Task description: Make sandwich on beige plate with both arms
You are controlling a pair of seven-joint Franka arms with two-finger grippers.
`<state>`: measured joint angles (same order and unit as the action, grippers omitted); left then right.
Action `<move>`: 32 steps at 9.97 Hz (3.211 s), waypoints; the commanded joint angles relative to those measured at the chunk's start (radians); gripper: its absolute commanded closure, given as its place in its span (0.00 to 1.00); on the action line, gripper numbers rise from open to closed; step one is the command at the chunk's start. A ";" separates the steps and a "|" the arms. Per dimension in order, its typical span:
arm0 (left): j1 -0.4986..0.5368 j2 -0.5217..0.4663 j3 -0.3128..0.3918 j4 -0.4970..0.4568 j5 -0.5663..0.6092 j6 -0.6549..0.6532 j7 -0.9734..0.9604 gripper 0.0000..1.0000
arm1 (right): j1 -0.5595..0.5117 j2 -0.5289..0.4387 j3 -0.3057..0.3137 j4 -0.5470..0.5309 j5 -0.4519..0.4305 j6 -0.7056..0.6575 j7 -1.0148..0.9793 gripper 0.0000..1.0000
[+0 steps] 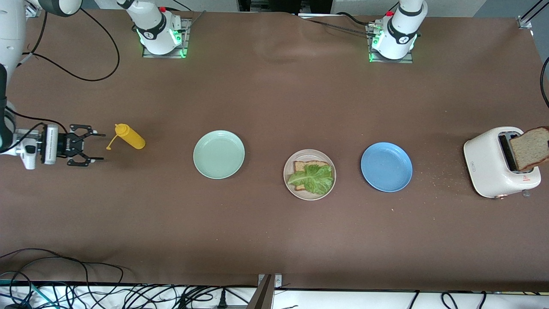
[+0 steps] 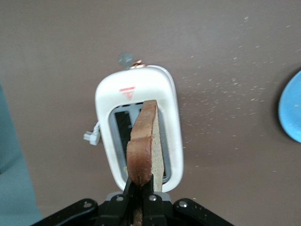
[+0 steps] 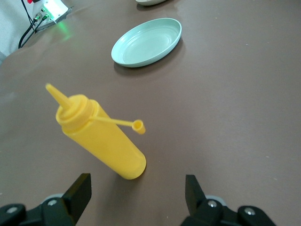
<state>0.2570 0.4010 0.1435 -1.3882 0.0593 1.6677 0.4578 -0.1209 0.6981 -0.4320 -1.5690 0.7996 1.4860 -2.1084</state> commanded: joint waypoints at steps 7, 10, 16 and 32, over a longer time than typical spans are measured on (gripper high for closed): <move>-0.246 0.168 0.008 0.100 -0.715 -0.118 -0.201 1.00 | 0.162 -0.227 0.016 0.333 -0.397 -0.185 1.155 0.10; -0.298 0.275 0.008 0.100 -1.078 -0.111 -0.183 1.00 | 0.237 -0.284 0.016 0.333 -0.489 -0.243 1.524 0.00; -0.396 0.357 0.008 0.066 -1.309 -0.108 -0.051 1.00 | 0.209 -0.431 0.339 0.246 -0.785 -0.137 2.012 0.00; -0.507 0.381 -0.027 -0.206 -1.310 0.185 0.326 0.62 | 0.213 -0.512 0.338 0.093 -0.790 -0.007 2.004 0.00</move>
<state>-0.2517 0.7784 0.1099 -1.5813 -1.2402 1.8476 0.7184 0.1030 0.2143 -0.1091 -1.4501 0.0280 1.4738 -0.1096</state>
